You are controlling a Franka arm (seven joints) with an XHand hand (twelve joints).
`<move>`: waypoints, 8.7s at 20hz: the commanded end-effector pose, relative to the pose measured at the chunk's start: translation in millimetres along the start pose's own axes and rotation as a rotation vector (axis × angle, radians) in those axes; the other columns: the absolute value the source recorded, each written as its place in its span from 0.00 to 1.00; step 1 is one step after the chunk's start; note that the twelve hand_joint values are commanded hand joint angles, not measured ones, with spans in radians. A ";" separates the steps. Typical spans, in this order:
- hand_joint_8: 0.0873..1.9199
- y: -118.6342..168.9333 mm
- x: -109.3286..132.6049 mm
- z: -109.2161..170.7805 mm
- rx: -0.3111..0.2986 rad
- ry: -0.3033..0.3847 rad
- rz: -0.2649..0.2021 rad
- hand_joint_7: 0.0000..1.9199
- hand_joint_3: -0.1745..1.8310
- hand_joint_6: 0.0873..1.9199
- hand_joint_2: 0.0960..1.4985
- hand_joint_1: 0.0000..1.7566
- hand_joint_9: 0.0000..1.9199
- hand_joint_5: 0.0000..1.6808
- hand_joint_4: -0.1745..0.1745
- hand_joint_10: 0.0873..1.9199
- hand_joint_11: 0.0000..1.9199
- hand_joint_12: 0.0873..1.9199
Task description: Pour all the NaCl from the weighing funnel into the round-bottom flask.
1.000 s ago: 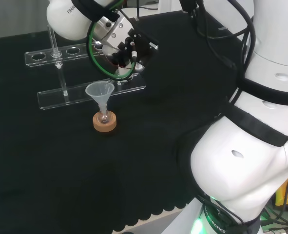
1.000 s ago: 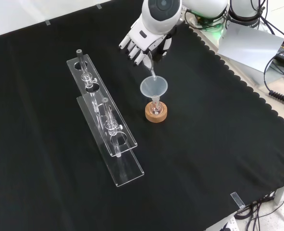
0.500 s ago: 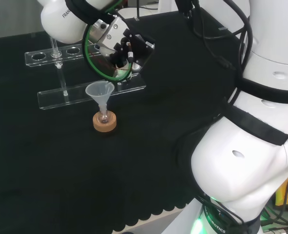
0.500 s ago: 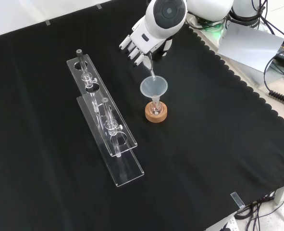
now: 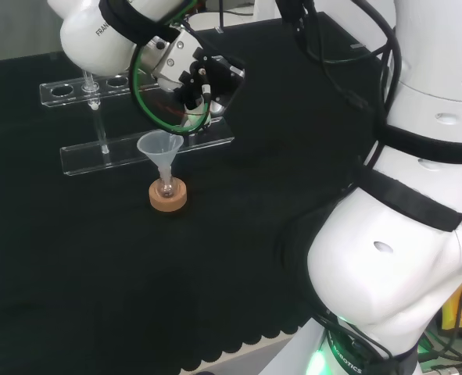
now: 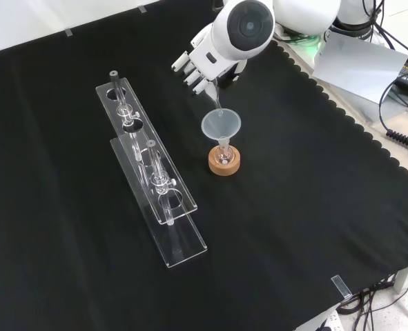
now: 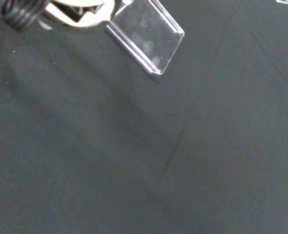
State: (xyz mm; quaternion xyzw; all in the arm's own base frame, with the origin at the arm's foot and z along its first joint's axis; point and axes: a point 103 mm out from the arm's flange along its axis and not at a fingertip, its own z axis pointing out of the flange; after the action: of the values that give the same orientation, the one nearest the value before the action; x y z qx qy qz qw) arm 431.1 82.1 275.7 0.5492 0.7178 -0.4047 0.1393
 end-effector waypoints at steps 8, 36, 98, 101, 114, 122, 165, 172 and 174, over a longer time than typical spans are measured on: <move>0.35 -1.1 -1.0 -5.0 0.009 -0.035 0.016 0.40 0.46 0.55 0.45 0.61 0.53 0.62 0.95 0.25 0.28 0.64; 0.35 -2.1 9.9 -24.2 0.024 -0.185 0.016 0.41 0.46 0.55 0.45 0.60 0.53 0.62 0.97 0.25 0.28 0.64; 0.34 -11.3 34.7 -60.4 0.064 -0.507 0.095 0.40 0.46 0.54 0.44 0.60 0.53 0.63 1.00 0.24 0.29 0.63; 0.34 -12.0 34.0 -61.0 0.063 -0.508 0.099 0.40 0.46 0.54 0.44 0.60 0.53 0.63 1.00 0.24 0.29 0.63; 0.34 -12.7 35.5 -62.0 0.052 -0.525 0.103 0.40 0.46 0.54 0.44 0.60 0.53 0.63 1.00 0.24 0.29 0.63; 0.34 -12.0 35.1 -60.6 0.047 -0.514 0.100 0.40 0.46 0.54 0.44 0.61 0.53 0.63 1.00 0.24 0.30 0.63; 0.34 -10.1 -35.9 -21.6 -0.113 0.041 0.011 0.41 0.46 0.54 0.44 0.61 0.54 0.63 1.00 0.24 0.32 0.62; 0.34 -5.0 -43.0 -10.2 -0.111 0.088 0.002 0.41 0.46 0.54 0.44 0.61 0.54 0.63 1.00 0.23 0.32 0.62; 0.34 -3.8 -45.0 -6.5 -0.108 0.093 0.003 0.41 0.46 0.54 0.44 0.61 0.54 0.63 1.00 0.23 0.32 0.62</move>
State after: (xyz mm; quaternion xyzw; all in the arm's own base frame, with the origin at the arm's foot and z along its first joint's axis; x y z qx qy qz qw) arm 435.0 79.4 327.1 0.5556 0.7208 -0.3696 0.1875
